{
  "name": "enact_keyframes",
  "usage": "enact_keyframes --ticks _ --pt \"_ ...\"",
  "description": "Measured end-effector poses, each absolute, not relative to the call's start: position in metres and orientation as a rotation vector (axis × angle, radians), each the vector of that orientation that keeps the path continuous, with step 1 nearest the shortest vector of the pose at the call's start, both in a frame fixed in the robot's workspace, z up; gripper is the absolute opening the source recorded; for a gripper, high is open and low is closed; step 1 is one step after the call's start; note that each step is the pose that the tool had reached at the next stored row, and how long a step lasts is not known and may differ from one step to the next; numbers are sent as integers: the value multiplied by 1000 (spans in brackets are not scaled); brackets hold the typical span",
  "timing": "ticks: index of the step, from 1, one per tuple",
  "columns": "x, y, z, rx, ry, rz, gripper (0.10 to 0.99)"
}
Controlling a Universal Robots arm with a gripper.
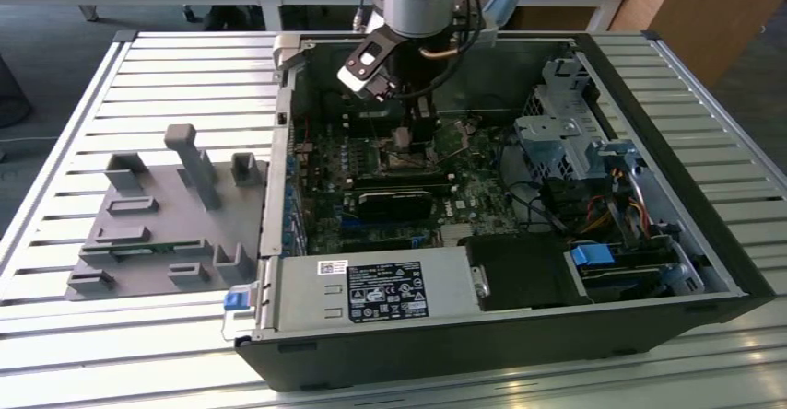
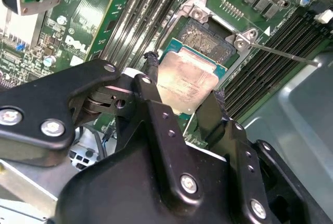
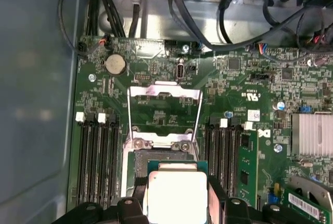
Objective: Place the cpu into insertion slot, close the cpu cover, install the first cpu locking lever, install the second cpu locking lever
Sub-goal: 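Place the cpu into insertion slot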
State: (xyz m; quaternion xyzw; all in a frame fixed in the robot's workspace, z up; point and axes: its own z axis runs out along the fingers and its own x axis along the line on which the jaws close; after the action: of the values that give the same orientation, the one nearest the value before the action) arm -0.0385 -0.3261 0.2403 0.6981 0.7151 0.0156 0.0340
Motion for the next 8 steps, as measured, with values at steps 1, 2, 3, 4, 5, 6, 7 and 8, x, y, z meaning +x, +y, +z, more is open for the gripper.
enact_keyframes --ticks 1,2,3,4,5,6,7,8 --pt "-39 -326 240 2147 2199 48 541" --pt "-39 -325 239 2147 2199 48 541" --pt "-40 -325 238 2147 2199 47 541" --pt "-40 -325 238 2147 2199 48 541" --pt "-40 -324 237 2147 2199 47 541" --pt "-40 -324 236 2147 2200 47 541" --pt "-40 -323 235 2147 2200 47 541" --pt "-40 -323 234 2147 2200 47 541"
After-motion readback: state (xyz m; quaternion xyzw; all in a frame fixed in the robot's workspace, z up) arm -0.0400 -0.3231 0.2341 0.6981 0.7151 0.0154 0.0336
